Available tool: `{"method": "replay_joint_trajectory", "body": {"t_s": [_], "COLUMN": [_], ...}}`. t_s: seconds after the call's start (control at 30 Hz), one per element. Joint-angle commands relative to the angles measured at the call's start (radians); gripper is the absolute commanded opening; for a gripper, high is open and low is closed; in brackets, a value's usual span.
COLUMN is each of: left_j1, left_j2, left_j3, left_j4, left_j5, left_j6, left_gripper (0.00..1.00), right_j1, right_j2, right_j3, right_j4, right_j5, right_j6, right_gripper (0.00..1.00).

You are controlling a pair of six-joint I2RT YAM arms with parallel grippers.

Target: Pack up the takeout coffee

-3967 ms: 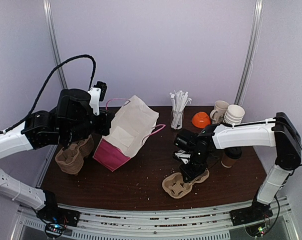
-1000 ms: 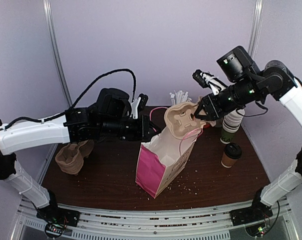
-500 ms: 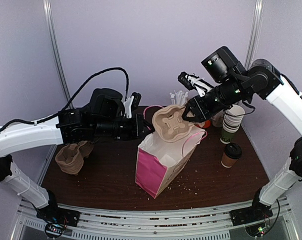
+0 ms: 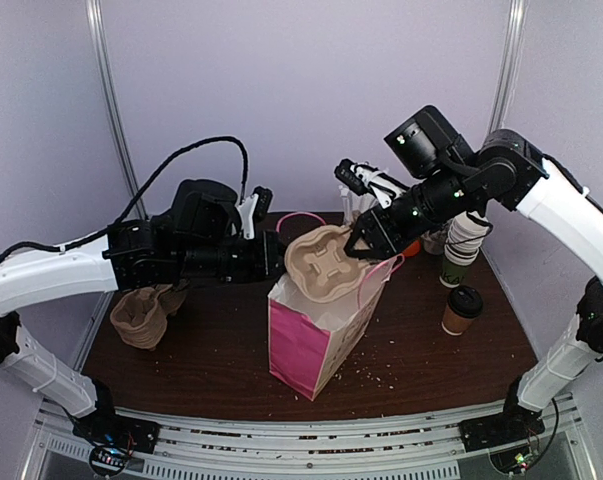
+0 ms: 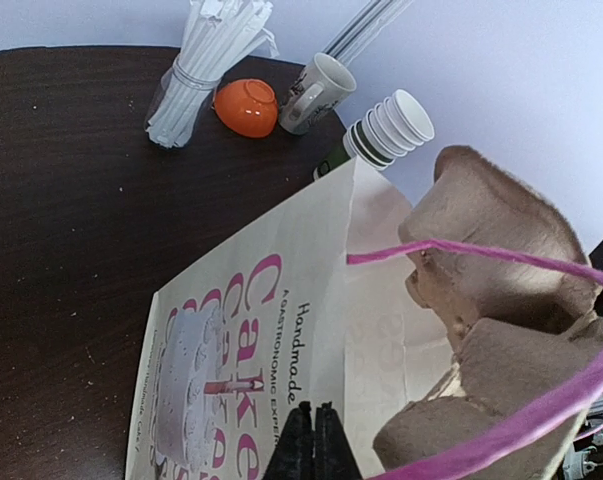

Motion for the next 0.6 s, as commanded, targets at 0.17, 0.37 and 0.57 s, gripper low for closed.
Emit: {"method": "replay_joint_trajectory", "body": {"t_s": [0.17, 0.37, 0.57], "left_j1": [0.005, 0.005, 0.005], "left_j2": [-0.035, -0.036, -0.034], "left_j3": [-0.014, -0.011, -0.007], "left_j4": [0.003, -0.009, -0.013], "left_j5": [-0.037, -0.062, -0.072], "left_j6": [0.012, 0.020, 0.025], "left_gripper": [0.00, 0.00, 0.00], "right_j1": [0.007, 0.005, 0.011], "right_j2": [-0.016, -0.029, -0.046], "right_j3": [-0.049, -0.099, -0.150], "right_j4": [-0.011, -0.028, -0.029], "right_j5": [-0.041, -0.027, -0.045], "right_j6": [-0.031, -0.041, -0.045], "right_gripper": [0.26, 0.26, 0.26]}}
